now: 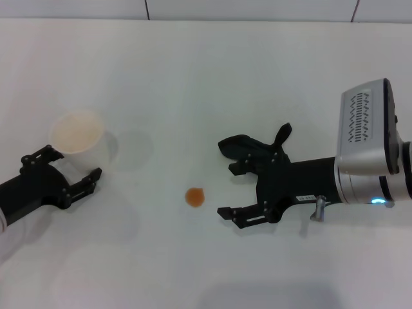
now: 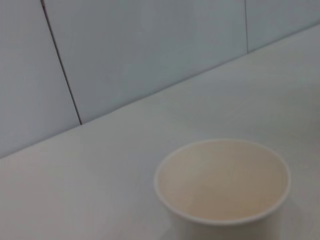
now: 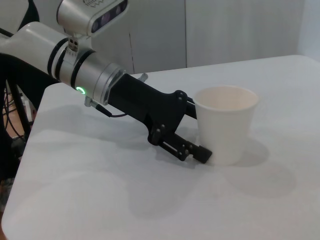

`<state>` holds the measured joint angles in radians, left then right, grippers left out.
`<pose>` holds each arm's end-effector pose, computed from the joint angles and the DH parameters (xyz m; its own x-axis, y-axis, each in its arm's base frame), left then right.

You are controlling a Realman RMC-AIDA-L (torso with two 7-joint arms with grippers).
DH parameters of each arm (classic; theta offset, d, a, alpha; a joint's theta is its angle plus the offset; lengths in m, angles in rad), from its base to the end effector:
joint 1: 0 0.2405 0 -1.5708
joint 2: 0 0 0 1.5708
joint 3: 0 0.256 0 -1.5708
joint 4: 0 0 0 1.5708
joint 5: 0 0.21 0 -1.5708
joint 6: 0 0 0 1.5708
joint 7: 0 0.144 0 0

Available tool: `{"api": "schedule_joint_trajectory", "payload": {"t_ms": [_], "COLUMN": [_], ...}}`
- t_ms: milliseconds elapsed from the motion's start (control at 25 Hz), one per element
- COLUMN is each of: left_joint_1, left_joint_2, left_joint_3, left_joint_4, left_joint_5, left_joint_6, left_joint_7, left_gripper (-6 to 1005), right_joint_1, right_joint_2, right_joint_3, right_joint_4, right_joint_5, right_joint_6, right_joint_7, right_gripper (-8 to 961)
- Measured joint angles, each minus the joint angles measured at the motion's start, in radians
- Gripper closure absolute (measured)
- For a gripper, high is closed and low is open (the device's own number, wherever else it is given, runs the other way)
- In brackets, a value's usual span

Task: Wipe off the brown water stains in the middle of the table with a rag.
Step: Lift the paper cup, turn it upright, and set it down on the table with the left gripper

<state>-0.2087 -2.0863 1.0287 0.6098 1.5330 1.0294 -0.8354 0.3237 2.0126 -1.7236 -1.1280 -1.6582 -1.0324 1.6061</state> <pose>-0.3617 0.2875 -0.0164 0.9132 0.2270 0.3383 0.3998 -0.6594 -0.6366 0.1939 0.3078 -0.0698 0.9564 -0.1420 -0.2553 -0.1955 -0.9605 -0.1981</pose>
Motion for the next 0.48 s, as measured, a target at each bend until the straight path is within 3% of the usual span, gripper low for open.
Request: {"api": "schedule_joint_trajectory", "payload": {"t_ms": [480], "left_joint_1": [0.005], "left_joint_2": [-0.002], "left_joint_3": [0.06], "left_joint_4": [0.04], "left_joint_5": [-0.026], "left_joint_6": [-0.057], "left_joint_7": [-0.006], "left_gripper": [266], "right_joint_1": [0.002], "right_joint_2": [0.0], "right_joint_3": [0.001], "right_joint_4": [0.006], "right_joint_5": [0.001], "right_joint_6": [0.011], "right_joint_7": [0.0], "right_gripper": [120]}}
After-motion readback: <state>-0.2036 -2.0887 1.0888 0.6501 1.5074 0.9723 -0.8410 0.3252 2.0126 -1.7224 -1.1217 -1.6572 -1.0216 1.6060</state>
